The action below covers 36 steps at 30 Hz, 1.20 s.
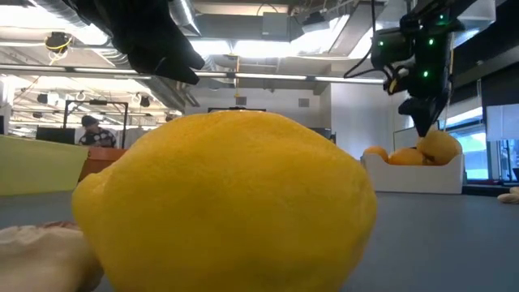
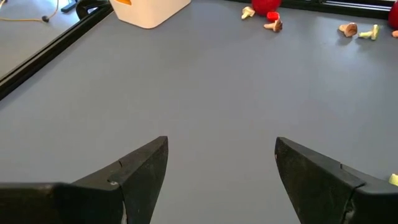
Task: Sort produce into baskets
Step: Put the lemon into the white bin
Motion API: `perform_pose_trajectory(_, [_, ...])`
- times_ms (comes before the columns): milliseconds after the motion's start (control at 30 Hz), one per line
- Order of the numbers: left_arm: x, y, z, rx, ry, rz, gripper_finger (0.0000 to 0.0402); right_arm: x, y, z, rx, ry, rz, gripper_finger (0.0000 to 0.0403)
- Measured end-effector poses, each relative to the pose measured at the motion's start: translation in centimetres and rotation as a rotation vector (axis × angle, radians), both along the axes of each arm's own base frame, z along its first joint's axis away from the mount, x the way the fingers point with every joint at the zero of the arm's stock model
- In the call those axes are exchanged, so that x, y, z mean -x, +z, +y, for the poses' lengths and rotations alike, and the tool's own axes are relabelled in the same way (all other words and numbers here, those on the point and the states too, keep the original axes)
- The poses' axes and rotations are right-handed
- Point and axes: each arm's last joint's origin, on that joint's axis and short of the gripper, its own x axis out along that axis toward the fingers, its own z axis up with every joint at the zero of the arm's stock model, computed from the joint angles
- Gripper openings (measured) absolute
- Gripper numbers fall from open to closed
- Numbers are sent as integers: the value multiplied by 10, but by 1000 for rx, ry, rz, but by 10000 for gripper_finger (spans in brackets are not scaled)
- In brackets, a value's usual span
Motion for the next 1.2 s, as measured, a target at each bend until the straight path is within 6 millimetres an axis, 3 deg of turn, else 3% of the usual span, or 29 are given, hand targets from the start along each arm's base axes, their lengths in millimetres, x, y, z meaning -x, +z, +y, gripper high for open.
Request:
perform_pose_trajectory(133, [0,0,0,1,0,0,292,3,21,5,-68,5,-53,305])
perform_pose_trajectory(300, [0,0,0,11,-5,1,292,2,43,17,-170,69,-290,305])
perform_pose_trajectory(600, [2,-1,-8,67,-71,15,292,-16,61,69,-217,340,-545,305])
perform_pose_trajectory(933, [5,-1,-20,115,-194,38,292,-52,54,141,-279,743,-728,305])
perform_pose_trajectory(1200, [6,-2,-20,124,-187,40,292,-74,35,184,-334,910,-767,305])
